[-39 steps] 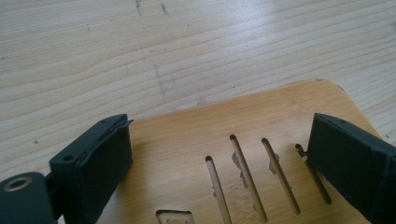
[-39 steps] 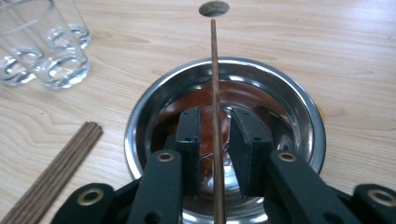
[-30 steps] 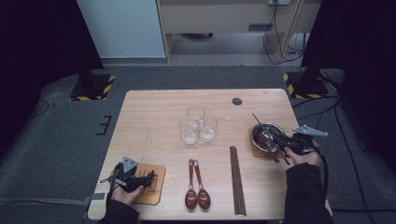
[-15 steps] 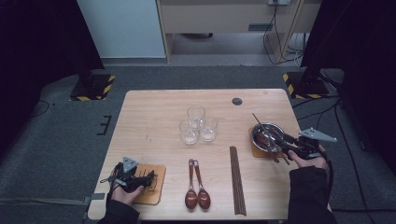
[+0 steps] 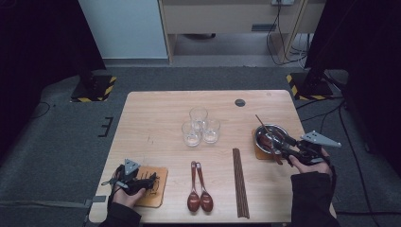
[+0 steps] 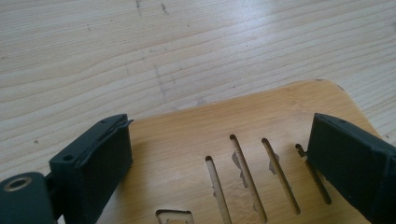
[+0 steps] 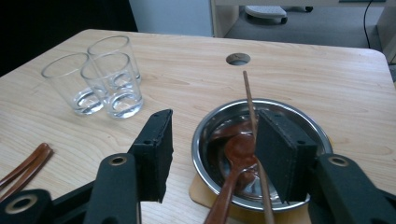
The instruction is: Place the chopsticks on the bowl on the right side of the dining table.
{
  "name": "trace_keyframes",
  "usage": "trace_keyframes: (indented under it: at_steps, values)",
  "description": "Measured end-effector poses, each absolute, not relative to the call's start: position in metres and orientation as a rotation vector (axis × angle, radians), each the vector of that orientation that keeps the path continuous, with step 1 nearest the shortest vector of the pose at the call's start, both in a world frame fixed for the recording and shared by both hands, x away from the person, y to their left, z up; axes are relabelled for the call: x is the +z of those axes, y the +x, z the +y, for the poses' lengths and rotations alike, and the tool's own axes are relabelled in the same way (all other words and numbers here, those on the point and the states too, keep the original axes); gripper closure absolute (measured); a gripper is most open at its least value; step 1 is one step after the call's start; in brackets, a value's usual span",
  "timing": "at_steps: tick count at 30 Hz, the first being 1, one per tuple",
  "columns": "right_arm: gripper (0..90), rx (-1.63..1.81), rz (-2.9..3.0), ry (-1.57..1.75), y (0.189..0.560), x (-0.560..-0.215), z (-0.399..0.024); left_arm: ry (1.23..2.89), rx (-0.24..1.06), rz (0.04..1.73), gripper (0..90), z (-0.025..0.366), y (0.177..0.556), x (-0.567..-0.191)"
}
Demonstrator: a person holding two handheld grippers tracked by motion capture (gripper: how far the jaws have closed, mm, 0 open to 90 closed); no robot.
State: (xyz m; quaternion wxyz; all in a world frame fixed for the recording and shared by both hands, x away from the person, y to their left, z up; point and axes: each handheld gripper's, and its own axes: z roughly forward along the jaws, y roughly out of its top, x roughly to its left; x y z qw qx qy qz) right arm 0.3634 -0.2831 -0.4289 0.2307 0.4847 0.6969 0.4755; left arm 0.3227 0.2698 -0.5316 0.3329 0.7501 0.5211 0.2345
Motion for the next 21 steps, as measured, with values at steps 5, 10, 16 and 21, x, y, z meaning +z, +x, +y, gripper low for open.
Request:
trace_keyframes:
  at_steps: [5, 10, 16, 21]
  values:
    - [45.4, 1.319, 1.921, 1.309, 0.36, -0.426, -0.275, 1.959, 0.612, 1.361, 5.6, 0.27, 0.323, -0.532]
    - [45.1, 1.327, 1.945, 1.289, 0.356, -0.424, -0.264, 1.959, 0.612, 1.361, 5.6, 0.27, 0.323, -0.532]
    - [45.0, 1.322, 1.981, 1.265, 0.353, -0.425, -0.25, 1.959, 0.612, 1.361, 5.6, 0.27, 0.323, -0.532]
    - [45.7, 1.321, 2.002, 1.249, 0.35, -0.426, -0.241, 1.959, 0.612, 1.361, 5.6, 0.27, 0.323, -0.532]
